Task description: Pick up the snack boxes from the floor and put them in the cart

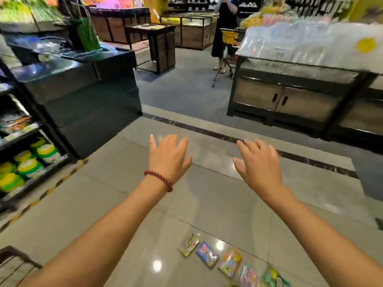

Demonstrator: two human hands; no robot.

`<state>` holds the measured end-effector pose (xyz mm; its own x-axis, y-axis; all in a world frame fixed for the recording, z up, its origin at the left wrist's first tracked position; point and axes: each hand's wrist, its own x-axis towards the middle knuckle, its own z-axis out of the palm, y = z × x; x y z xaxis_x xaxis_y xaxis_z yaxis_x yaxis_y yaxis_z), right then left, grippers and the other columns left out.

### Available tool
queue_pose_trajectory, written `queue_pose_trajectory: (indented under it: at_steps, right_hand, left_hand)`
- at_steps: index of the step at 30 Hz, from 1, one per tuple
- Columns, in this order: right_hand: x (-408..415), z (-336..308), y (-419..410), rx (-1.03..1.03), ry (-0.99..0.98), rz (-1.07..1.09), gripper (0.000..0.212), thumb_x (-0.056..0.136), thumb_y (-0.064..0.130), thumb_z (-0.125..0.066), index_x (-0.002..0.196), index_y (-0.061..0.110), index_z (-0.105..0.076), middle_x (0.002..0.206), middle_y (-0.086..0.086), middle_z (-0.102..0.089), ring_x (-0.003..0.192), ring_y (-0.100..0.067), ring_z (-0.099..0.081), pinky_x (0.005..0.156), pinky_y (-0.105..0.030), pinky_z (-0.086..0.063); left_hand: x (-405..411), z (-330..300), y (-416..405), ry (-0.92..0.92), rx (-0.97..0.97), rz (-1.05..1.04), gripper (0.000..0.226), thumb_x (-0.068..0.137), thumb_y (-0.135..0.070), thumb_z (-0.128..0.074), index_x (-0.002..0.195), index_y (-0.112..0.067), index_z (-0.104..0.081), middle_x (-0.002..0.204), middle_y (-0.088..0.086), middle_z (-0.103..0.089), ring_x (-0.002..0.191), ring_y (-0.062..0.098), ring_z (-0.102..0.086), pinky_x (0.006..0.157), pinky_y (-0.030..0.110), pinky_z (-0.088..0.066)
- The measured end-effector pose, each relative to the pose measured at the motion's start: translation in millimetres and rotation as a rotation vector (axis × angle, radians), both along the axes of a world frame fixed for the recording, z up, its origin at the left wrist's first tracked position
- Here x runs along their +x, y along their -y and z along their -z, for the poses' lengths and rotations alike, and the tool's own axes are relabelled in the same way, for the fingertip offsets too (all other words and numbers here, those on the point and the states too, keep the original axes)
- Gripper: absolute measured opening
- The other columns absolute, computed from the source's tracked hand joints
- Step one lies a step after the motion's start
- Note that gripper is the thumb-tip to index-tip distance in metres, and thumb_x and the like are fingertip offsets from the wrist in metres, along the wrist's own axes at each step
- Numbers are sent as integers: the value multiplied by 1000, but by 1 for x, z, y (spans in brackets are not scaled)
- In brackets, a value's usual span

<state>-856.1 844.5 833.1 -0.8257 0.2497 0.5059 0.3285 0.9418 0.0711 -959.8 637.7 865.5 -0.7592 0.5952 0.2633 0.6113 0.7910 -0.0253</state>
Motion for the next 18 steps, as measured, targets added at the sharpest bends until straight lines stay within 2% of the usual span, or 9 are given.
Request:
queue_pose_trajectory:
  at_steps: [4,7,10,13,15,18]
  right_hand:
    - [19,65,-25,-74,98,38,35,76,31,-72,103,10,-64,94,-9,-66,91,-35,-60,73,-43,-48]
    - [26,129,-33,-150,198,60,41,71,30,-77,104,9,-65,92,-10,-65,87,-35,-61,73,-44,-50]
    - [29,198,-36,-208,268,76,45,68,30,-78,106,8,-66,94,-10,-66,86,-35,-62,70,-43,-50]
    - [31,277,-38,-244,317,80,41,78,37,-59,108,10,-65,98,-9,-66,91,-34,-61,71,-42,-49]
    - [27,339,-39,-276,350,59,47,80,41,-46,113,11,-63,103,-8,-65,94,-33,-60,72,-42,-49]
    - [20,441,-33,-334,391,43,49,80,42,-48,116,11,-63,107,-8,-66,96,-33,-61,75,-42,-50]
  left_hand:
    - [-1,62,-25,132,-53,10,50,94,-45,-42,139,-24,-36,141,3,-41,130,21,-39,112,57,-10]
    - [-5,123,-29,255,-125,-12,53,94,-49,-40,141,-27,-34,145,2,-38,132,20,-38,113,53,-13]
    - [-12,193,-28,323,-163,4,51,93,-50,-40,139,-26,-37,142,3,-41,128,23,-42,108,46,-23]
    - [-18,274,-31,389,-201,16,53,94,-50,-39,141,-25,-35,144,3,-41,129,23,-40,105,40,-27]
    - [-20,336,-33,446,-236,6,56,94,-52,-38,143,-25,-32,145,2,-39,131,22,-38,106,40,-28]
    - [-21,439,-34,510,-236,11,59,93,-51,-40,145,-24,-32,147,5,-37,132,23,-38,107,41,-29]
